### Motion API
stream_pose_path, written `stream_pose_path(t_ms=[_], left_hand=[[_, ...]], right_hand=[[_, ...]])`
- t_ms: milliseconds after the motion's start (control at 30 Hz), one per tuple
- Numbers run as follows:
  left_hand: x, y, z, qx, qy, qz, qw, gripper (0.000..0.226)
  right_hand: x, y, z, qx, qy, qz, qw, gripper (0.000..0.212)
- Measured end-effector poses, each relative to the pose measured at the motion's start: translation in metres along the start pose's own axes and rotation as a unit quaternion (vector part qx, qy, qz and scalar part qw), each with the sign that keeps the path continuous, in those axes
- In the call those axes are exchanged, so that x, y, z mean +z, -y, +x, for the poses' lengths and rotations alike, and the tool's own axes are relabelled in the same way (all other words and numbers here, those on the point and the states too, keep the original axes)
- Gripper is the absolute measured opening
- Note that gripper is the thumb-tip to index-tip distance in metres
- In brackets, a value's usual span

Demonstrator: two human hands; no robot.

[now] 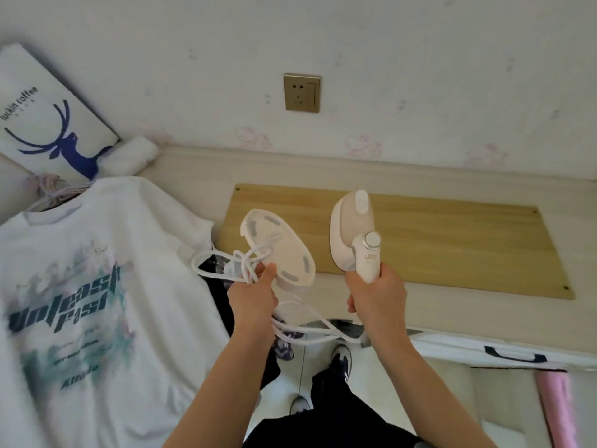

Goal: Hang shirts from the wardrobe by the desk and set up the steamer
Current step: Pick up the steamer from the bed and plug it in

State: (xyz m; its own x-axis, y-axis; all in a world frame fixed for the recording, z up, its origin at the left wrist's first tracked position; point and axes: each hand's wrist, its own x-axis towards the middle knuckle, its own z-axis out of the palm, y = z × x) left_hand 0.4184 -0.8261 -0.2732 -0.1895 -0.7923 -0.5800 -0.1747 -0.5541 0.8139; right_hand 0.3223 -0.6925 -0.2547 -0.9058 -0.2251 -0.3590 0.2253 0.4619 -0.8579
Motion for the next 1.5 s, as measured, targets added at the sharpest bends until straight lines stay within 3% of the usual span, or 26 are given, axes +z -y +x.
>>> stream_pose_path(t_ms=[267,500,767,1000,1500], left_hand=[[0.071,-0.007,0.041,-0.025,0.011,0.093,0.995,0.025],[0.128,-0.003,0.061,-0.009,0.066,0.148,0.987,0.016],[0.171,0.008,0.078,-0.061,0.105,0.221,0.968,0.015],[0.188,0.015,0.092,-0.100,0.107,0.259,0.955,0.010],[0.192,0.024,0.099,-0.068,0.189,0.290,0.936,0.007]], right_hand=[[-0.014,0.007,0.070,0.005,-0.007,0.002,1.000,0.005],[-0.021,0.001,0.105,0.036,0.000,-0.004,0.999,0.006],[-0.025,-0.004,0.121,0.059,-0.026,-0.011,0.998,0.010],[-0.030,-0.005,0.130,0.078,-0.049,-0.026,0.995,0.010],[-0.019,-0.009,0.127,0.075,-0.042,-0.040,0.995,0.012]])
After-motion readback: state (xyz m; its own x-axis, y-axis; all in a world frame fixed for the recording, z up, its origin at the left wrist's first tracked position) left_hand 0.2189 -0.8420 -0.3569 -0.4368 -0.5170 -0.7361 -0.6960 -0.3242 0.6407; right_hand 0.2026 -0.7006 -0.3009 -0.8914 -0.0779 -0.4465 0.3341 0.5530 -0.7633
